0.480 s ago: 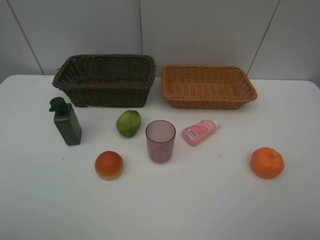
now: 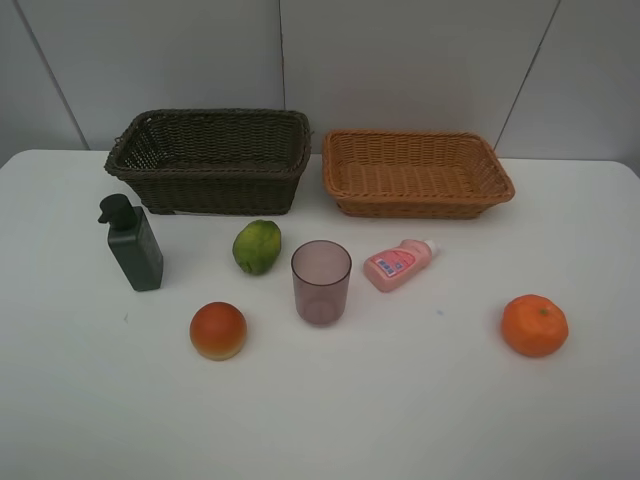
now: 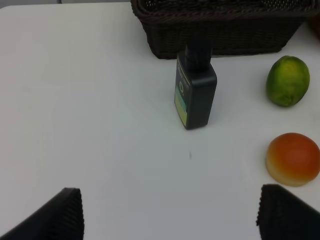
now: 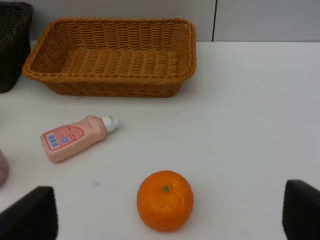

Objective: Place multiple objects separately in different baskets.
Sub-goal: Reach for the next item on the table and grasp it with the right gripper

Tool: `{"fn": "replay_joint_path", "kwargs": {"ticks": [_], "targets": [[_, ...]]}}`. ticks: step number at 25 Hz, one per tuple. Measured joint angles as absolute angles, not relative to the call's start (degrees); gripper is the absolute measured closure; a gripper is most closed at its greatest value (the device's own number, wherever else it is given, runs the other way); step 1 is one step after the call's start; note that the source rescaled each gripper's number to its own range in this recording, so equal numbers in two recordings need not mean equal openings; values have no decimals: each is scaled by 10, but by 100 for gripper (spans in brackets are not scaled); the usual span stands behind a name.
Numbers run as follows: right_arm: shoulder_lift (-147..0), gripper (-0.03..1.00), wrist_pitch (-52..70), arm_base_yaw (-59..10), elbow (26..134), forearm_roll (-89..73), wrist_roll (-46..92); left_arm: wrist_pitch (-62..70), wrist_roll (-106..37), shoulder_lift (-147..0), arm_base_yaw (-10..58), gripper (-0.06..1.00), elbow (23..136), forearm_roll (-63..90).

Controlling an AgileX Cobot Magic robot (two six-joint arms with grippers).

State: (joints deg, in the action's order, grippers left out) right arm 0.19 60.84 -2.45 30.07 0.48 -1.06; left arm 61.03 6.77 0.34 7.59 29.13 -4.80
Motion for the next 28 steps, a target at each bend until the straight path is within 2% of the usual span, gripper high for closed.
{"fn": "replay_joint_path", "kwargs": {"ticks": [28], "targets": [[2, 0, 608, -24, 301, 5, -11, 610, 68, 3, 76, 4, 291, -48]]}}
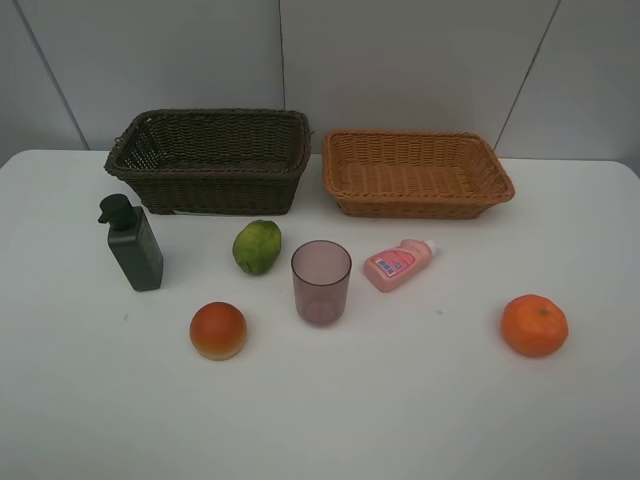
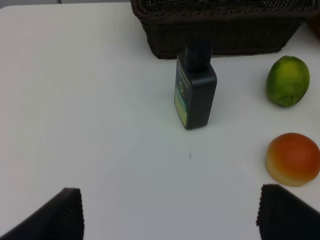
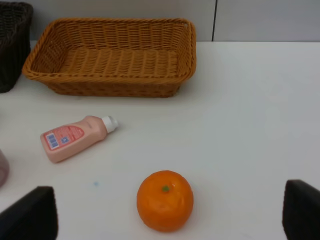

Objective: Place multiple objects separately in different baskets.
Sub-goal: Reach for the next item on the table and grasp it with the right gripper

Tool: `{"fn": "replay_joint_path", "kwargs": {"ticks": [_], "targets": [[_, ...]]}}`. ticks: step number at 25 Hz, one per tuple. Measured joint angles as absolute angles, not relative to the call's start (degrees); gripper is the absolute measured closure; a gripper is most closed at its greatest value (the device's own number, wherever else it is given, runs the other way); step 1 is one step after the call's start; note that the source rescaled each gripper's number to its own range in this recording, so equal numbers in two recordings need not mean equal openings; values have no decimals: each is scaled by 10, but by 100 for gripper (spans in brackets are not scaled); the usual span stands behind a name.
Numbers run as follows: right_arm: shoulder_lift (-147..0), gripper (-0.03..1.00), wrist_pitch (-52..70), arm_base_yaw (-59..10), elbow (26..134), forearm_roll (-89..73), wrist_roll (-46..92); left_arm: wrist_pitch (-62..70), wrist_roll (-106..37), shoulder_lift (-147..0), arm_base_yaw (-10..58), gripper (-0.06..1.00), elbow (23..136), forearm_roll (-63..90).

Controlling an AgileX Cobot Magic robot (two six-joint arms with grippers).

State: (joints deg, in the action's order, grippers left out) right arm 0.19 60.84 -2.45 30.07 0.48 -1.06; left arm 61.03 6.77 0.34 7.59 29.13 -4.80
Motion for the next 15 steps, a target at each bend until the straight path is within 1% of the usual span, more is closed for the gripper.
{"fn": "replay_joint_path", "kwargs": {"ticks": [6, 11, 15], "targets": [[-15, 0, 608, -24, 302, 5, -11, 610, 68, 3, 76, 4, 291, -48], [-138, 0, 608, -24, 346, 4, -11, 610, 68, 3, 76, 4, 291, -48], [-277, 0, 591, -24, 398, 0, -11, 610, 68, 3, 76, 4, 291, -48]]}}
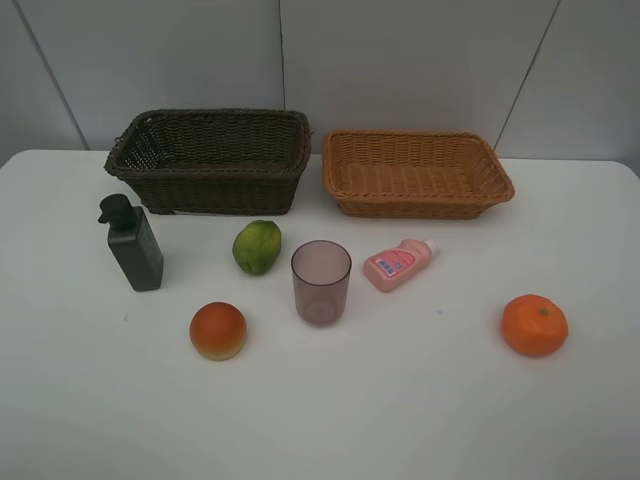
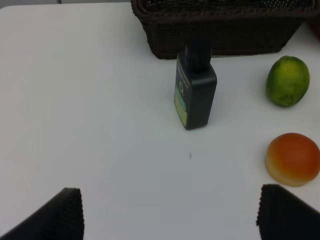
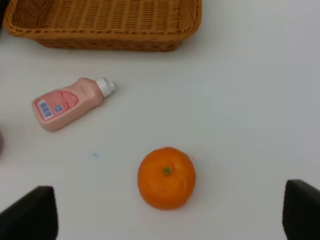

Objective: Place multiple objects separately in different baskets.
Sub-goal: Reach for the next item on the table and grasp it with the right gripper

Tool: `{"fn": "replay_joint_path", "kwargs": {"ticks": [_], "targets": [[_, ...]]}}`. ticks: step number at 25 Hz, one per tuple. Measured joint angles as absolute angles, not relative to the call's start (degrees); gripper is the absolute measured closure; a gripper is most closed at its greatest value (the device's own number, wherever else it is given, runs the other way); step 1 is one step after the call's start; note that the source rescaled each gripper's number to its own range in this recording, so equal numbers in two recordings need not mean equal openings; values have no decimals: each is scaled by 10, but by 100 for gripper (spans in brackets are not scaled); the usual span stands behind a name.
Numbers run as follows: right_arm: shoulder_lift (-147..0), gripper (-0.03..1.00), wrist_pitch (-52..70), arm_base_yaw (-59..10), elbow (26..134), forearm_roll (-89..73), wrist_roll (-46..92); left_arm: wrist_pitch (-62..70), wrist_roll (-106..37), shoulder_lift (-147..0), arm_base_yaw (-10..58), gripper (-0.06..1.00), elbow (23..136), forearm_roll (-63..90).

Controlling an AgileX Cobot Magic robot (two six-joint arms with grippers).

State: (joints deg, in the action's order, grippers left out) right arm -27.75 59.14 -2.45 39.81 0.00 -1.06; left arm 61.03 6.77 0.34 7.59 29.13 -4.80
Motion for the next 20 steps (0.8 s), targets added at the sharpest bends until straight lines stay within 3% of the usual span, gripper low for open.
{"fn": "replay_joint_path", "kwargs": {"ticks": [3, 7, 20], "targets": [[-394, 0, 514, -29, 417, 0, -25, 610, 68, 3, 76, 4, 291, -48], [-527, 0, 461, -97, 444, 0, -59, 610, 68, 3, 76, 4, 291, -48], [-817, 0, 566, -297, 596, -8, -65, 610, 68, 3, 76, 4, 291, -48]]}}
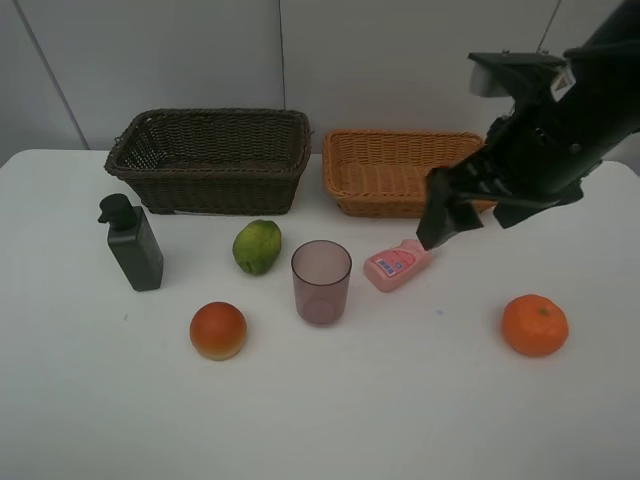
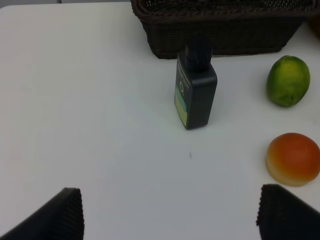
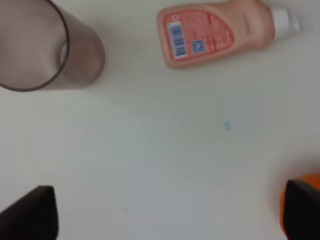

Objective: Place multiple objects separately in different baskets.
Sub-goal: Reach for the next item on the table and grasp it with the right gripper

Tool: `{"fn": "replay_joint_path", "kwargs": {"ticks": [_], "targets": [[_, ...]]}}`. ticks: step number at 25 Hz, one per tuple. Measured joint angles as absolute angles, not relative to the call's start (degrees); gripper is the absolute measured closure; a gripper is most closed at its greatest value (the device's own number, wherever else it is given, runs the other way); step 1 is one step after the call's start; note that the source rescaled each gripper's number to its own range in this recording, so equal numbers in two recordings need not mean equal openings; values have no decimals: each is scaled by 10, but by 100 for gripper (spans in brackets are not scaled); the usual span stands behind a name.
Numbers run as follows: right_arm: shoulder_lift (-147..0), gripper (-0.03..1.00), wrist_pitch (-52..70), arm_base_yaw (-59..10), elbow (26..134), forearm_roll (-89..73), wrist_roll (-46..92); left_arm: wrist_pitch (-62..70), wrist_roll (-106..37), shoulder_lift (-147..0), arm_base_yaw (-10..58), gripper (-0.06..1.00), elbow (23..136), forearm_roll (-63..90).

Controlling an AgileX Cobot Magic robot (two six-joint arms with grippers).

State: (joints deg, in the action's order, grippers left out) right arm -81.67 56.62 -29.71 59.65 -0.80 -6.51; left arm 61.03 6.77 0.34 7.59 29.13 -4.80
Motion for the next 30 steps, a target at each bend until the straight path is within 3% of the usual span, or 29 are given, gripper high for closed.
{"fn": "replay_joint_path", "kwargs": {"ticks": [8, 18, 25, 30], "targets": [[-843, 0, 576, -301, 601, 3, -65, 610, 68, 3, 76, 4, 291, -48], [-843, 0, 552, -190, 499, 23, -75, 610, 68, 3, 76, 4, 291, -48], [-843, 0, 531, -111, 489, 62, -122, 610, 68, 3, 76, 4, 291, -48], [-843, -2, 468, -79, 449, 65, -169, 610, 68, 3, 76, 4, 291, -48]]}}
